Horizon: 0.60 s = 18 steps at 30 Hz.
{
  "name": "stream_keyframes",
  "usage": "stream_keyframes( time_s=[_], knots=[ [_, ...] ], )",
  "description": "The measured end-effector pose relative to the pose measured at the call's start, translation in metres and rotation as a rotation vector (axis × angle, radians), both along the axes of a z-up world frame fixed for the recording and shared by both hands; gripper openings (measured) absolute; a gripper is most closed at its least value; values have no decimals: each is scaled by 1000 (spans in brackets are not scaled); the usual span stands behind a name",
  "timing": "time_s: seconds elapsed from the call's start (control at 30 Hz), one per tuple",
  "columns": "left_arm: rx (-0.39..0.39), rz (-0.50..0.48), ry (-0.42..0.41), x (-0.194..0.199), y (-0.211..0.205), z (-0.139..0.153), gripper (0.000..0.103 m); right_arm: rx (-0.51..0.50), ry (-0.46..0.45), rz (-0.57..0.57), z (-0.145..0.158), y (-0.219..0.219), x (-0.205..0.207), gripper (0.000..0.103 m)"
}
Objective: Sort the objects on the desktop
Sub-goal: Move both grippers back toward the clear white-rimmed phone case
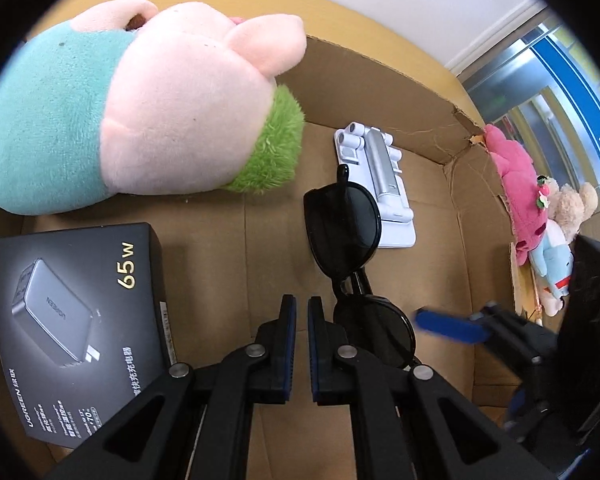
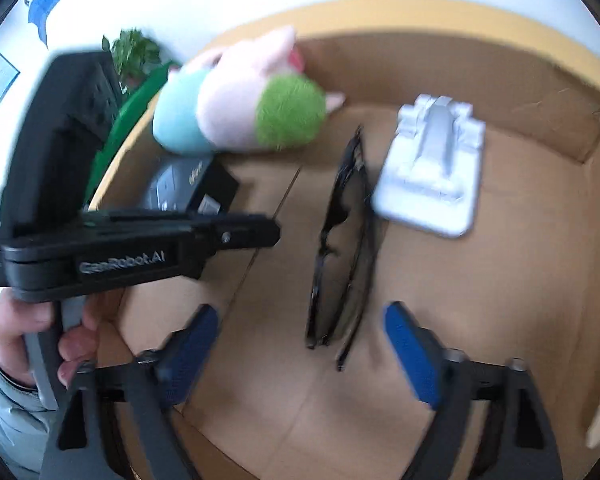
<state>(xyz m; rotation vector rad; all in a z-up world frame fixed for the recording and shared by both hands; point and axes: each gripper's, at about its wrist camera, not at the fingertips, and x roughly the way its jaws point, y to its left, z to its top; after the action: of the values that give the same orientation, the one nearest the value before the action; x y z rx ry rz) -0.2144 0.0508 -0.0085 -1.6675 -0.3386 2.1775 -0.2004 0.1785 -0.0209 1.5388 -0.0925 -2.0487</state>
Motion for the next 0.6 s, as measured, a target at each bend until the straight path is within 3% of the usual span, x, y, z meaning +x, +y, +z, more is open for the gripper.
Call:
stream_keyframes(
  time_s=[0.17,0.27,0.5,0.57,0.6],
  knots=[
    [12,4,-2,1,0,1,5,82,-38,4,-15,-16,-9,36],
    [17,11,8,3,-2,5,5,93,-39,-17,-14,-22,-15,34],
    [14,6,29,16,-14,13,5,102,-39,-54,-12,-30,-16,36],
    [2,13,51,22,-16,18,5,98,-38,-78,-6,-26,-11,58],
    [-12,17,74,27,-19,24,5,96,-16,-86,2,-23,-6,63]
  ],
)
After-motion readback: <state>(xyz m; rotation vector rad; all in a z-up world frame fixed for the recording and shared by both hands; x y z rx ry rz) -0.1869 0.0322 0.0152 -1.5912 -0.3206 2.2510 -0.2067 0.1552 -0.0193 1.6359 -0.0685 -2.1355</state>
